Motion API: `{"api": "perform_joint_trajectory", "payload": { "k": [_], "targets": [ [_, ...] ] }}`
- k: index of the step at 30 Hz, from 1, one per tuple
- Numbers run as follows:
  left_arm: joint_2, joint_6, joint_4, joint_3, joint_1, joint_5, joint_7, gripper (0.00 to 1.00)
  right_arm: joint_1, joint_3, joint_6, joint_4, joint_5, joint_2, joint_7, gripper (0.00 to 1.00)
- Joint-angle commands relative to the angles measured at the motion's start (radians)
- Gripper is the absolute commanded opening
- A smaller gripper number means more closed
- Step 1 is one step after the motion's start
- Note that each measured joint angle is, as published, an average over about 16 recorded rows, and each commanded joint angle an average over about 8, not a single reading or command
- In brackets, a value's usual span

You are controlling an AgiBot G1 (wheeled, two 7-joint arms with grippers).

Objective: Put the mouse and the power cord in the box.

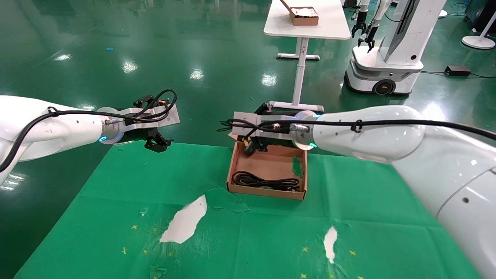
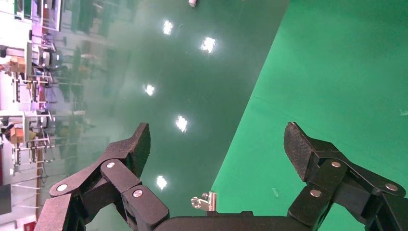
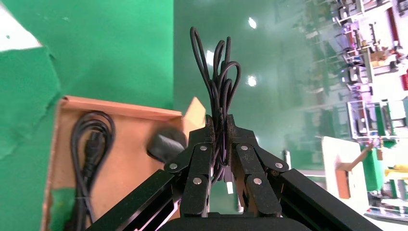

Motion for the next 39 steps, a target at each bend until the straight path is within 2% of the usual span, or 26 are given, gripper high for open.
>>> {"api": "perform_joint_trajectory", "payload": {
  "k": [1, 5, 6, 13, 14, 34, 39],
  "targets": [
    [0.002, 0.001, 0.005, -0.002, -0.001, -0.003, 0.006, 1.0, -0.004, -0.016, 0.003, -0.002, 0.022, 0.0, -0.002, 0.0],
    [0.005, 0.003, 0.014, -0.006, -0.001, -0.007, 0.016, 1.0, -0.02, -0.061, 0.014, -0.039, 0.027, 0.001, 0.014, 0.0],
    [0.006, 0.003, 0.016, -0.006, -0.002, -0.009, 0.019, 1.0, -0.023, -0.072, 0.018, -0.05, 0.025, 0.001, 0.019, 0.07],
    [0.008, 0.005, 0.026, -0.011, -0.002, -0.014, 0.029, 1.0, -0.033, -0.122, 0.05, -0.104, 0.016, 0.002, 0.048, 0.94],
    [0.009, 0.005, 0.027, -0.011, -0.002, -0.014, 0.029, 1.0, -0.033, -0.124, 0.053, -0.107, 0.016, 0.002, 0.05, 1.0],
    [0.008, 0.005, 0.024, -0.01, -0.002, -0.013, 0.027, 1.0, -0.034, -0.111, 0.041, -0.094, 0.015, 0.004, 0.043, 1.0],
    [0.008, 0.006, 0.024, -0.01, -0.002, -0.013, 0.027, 1.0, -0.057, -0.075, 0.006, -0.062, 0.04, 0.031, 0.054, 1.0]
  ]
}}
